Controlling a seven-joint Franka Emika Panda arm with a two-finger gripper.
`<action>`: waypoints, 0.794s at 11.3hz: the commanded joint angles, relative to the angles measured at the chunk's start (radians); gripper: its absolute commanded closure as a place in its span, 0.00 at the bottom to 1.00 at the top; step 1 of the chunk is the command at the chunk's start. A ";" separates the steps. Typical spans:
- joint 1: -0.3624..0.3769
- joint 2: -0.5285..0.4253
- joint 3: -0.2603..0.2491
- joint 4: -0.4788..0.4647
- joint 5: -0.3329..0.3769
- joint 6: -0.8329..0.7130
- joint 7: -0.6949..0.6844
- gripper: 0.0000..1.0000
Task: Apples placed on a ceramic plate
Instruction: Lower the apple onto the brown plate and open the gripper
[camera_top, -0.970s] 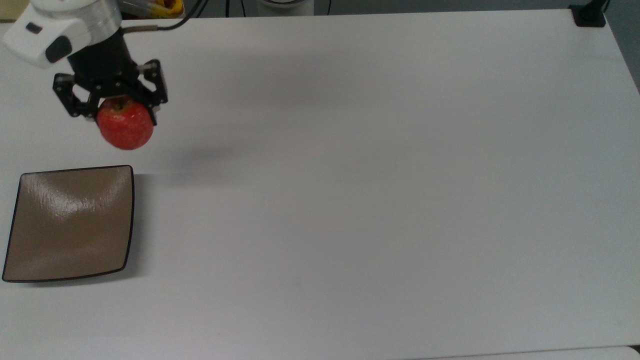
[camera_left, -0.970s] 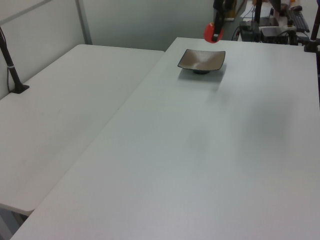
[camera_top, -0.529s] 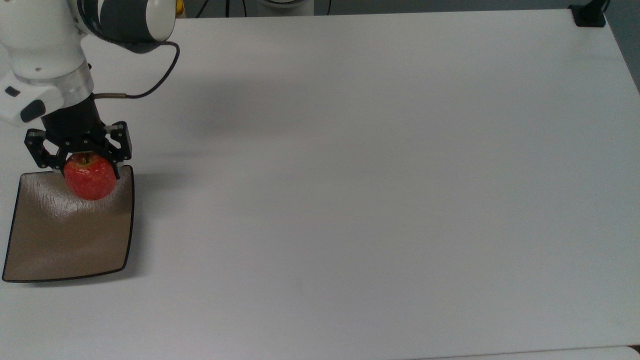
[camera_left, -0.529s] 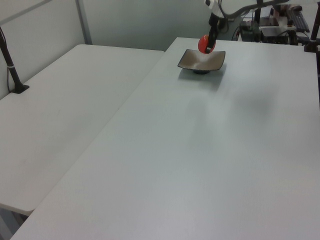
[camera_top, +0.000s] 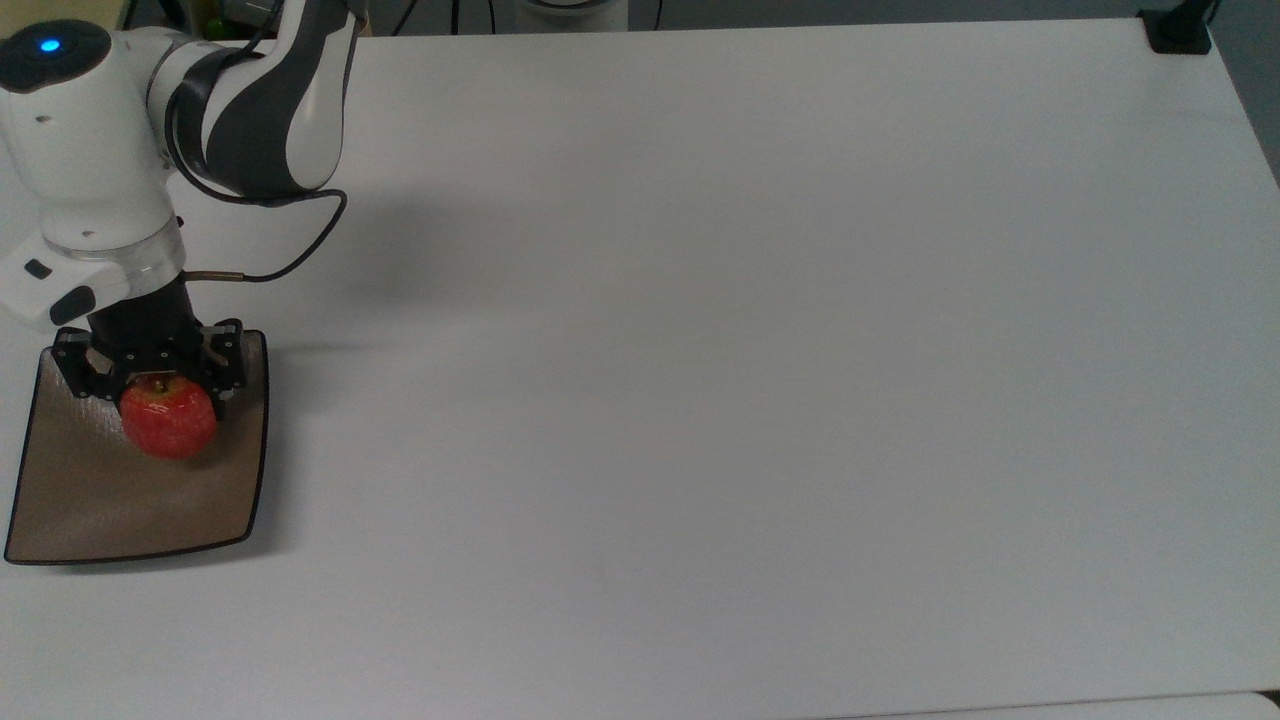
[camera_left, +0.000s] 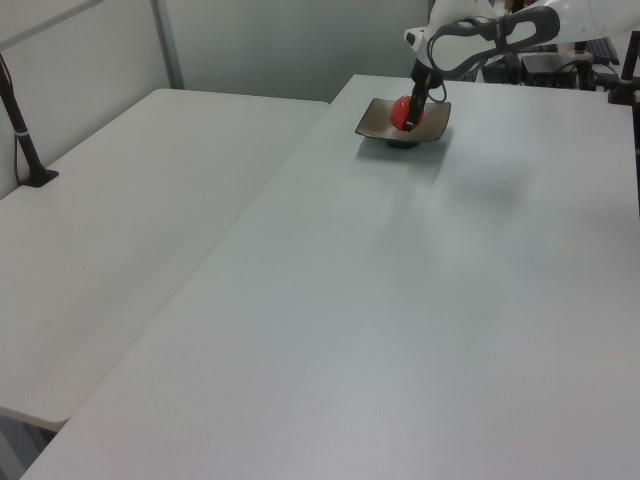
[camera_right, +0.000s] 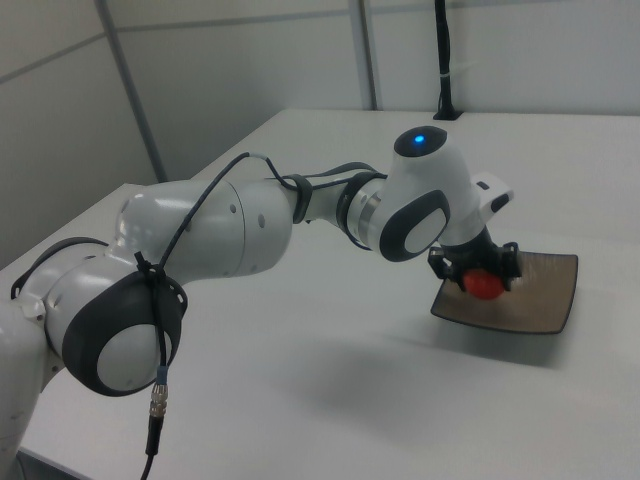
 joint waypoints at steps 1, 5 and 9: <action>-0.014 0.048 -0.011 0.037 -0.002 0.064 -0.021 0.73; -0.020 0.056 -0.011 0.028 -0.002 0.072 -0.015 0.37; -0.018 0.056 -0.011 -0.001 -0.002 0.130 0.016 0.04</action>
